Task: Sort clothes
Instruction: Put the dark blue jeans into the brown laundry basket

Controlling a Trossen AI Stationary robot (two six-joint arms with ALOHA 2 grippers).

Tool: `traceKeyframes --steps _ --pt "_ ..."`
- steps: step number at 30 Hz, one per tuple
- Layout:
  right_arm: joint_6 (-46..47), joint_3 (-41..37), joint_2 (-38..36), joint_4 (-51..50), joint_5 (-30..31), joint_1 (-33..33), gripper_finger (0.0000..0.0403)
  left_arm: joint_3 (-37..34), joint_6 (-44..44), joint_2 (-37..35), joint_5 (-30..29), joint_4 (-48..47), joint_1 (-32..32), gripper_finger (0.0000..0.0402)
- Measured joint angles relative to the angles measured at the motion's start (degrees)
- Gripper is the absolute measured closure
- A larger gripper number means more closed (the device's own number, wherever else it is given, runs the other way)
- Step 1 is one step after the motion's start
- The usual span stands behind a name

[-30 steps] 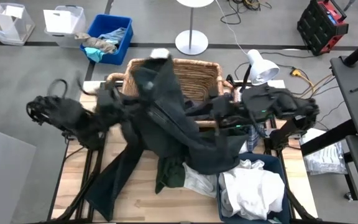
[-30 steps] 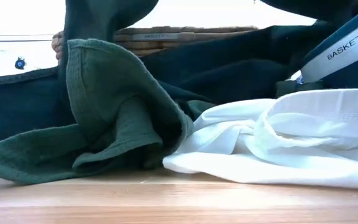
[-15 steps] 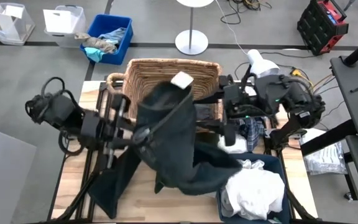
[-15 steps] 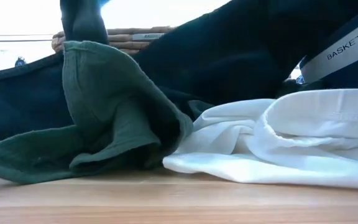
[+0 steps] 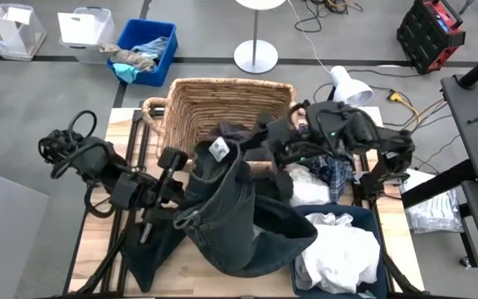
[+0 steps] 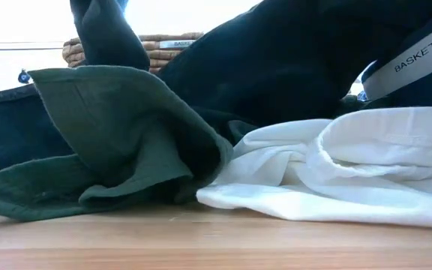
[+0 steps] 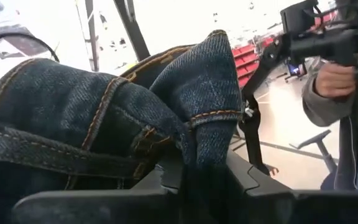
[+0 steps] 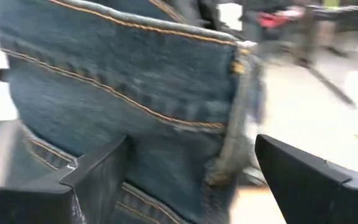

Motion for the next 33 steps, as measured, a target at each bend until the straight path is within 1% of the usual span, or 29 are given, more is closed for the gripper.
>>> traceKeyframes --steps 3,5,7,9,11,14,15,17,19,21,22,23,25,29,31,33 --pt "-1.06 0.0 1.88 4.44 -9.96 0.31 0.007 0.0 0.13 0.16 -1.0 0.19 -0.06 0.0371" --pt "-1.2 0.0 3.06 7.22 -13.99 0.52 0.0078 0.0 0.17 0.31 -2.72 0.0 -0.08 0.0371" --pt "-1.26 0.0 4.38 10.02 -17.63 0.5 0.0085 0.0 0.31 0.36 -6.15 0.03 -0.13 0.0371" --pt "-1.57 0.0 5.45 12.58 -19.66 0.42 0.0092 0.0 0.33 0.32 -9.56 -0.02 -0.13 0.0371" --pt "-2.24 0.0 6.28 14.79 -20.23 0.47 0.0102 0.0 0.34 0.36 -11.77 -0.14 -0.13 0.0371" --pt "-3.58 0.0 7.1 16.89 -20.46 0.63 0.013 0.0 0.46 0.41 -12.93 -0.58 -0.13 0.0371" --pt "-3.75 0.0 7.2 17.45 -20.43 0.63 0.0147 0.0 0.43 0.43 -13.63 -0.64 -0.13 0.0371" --pt "-4.93 0.0 7.24 18.08 -19.99 0.63 0.0194 -0.04 0.05 0.47 -16.49 -0.68 -0.13 0.0371" --pt "-6.42 0.0 6.92 18.17 -19.34 0.59 0.0258 -0.04 -0.55 0.47 -20.03 -1.05 -0.13 0.0371" --pt "-7.62 -0.05 6.59 18.45 -19.03 0.51 0.0332 -0.05 -1.57 0.45 -22.88 -1.27 -0.13 0.0371" --pt "-8.65 -0.07 6.32 18.46 -18.81 0.49 0.036 -0.07 -1.96 0.45 -24.1 -1.18 -0.13 0.0371" --pt "-9.35 -0.1 5.96 18.5 -18.08 0.48 0.0368 -0.05 -2.63 0.45 -25.4 -0.65 -0.15 0.0367" --pt "-9.57 -0.14 4.95 18.32 -15.59 0.48 0.0369 -0.06 -4.32 0.44 -28.52 0.78 -0.13 0.0334" --pt "-11.78 -0.15 2.84 18.97 -13.34 0.52 0.0369 1.65 -6.09 0.24 -32.32 0.14 0.05 0.0234" --pt "-12.65 -0.15 1.82 19.31 -11.66 0.63 0.0369 2.59 -6.57 0.36 -35.25 -0.12 0.09 0.0182" --pt "-13.27 -0.15 0.68 20.3 -11.24 0.63 0.0369 3.47 -6.62 0.38 -37.8 -0.52 0.14 0.0137"
